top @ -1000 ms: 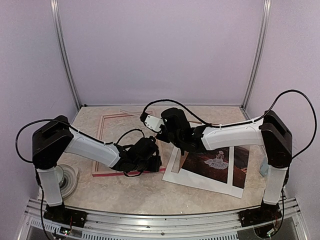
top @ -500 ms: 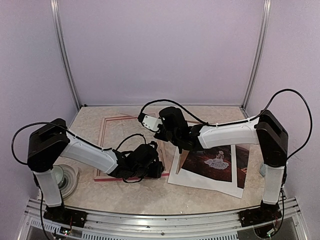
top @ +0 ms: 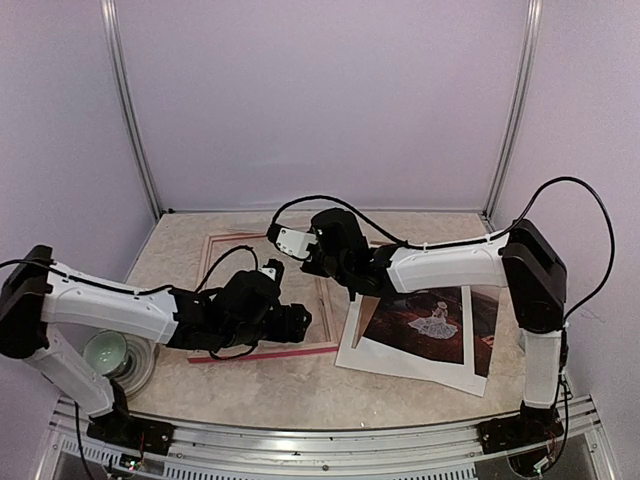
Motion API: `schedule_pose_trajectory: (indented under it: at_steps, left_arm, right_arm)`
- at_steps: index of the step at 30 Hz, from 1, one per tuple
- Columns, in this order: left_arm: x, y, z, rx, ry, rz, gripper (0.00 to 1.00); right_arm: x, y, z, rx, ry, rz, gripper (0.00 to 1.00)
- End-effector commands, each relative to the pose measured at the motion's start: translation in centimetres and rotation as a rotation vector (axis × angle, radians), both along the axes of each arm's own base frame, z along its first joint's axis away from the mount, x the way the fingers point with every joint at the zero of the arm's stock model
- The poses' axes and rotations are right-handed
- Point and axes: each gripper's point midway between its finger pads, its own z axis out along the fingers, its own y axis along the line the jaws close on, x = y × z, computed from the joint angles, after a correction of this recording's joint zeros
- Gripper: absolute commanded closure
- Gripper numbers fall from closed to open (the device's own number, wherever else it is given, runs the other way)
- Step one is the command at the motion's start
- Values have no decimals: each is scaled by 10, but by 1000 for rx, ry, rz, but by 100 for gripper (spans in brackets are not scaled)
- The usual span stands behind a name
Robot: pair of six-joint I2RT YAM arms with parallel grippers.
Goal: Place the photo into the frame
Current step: Move the frame body to the center of the board.
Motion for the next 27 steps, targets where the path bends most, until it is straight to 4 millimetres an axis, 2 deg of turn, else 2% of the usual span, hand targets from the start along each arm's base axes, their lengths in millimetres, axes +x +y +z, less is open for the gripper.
schedule_pose_trajectory:
  at_steps: [1, 3, 4, 7, 9, 14, 17, 20, 27]
  left_arm:
    - [-1, 54, 31, 22, -74, 151, 13]
    - [-3, 84, 41, 14, -98, 242, 11]
    - [-5, 101, 52, -13, -115, 287, 11]
    - [-9, 145, 64, -45, -138, 409, 10]
    - [-11, 174, 82, -110, -168, 491, 7]
    - [-12, 224, 105, -189, -207, 602, 1]
    - [-9, 240, 110, -192, -219, 639, 1]
    - [-7, 248, 110, -181, -226, 662, 1]
    - [-2, 252, 106, -175, -218, 680, 1]
  right_arm:
    - [9, 16, 2, 15, -19, 31, 100]
    - [11, 20, -1, 13, -21, 38, 100]
    - [12, 23, -3, 12, -20, 42, 100]
    - [14, 29, -9, 9, -18, 51, 100]
    - [15, 33, -11, 9, -18, 57, 100]
    - [13, 45, -17, -18, -39, 72, 100]
    - [9, 54, -20, -41, -68, 83, 100]
    - [5, 64, -21, -58, -93, 95, 100]
    - [-9, 76, -51, -145, -108, 97, 100]
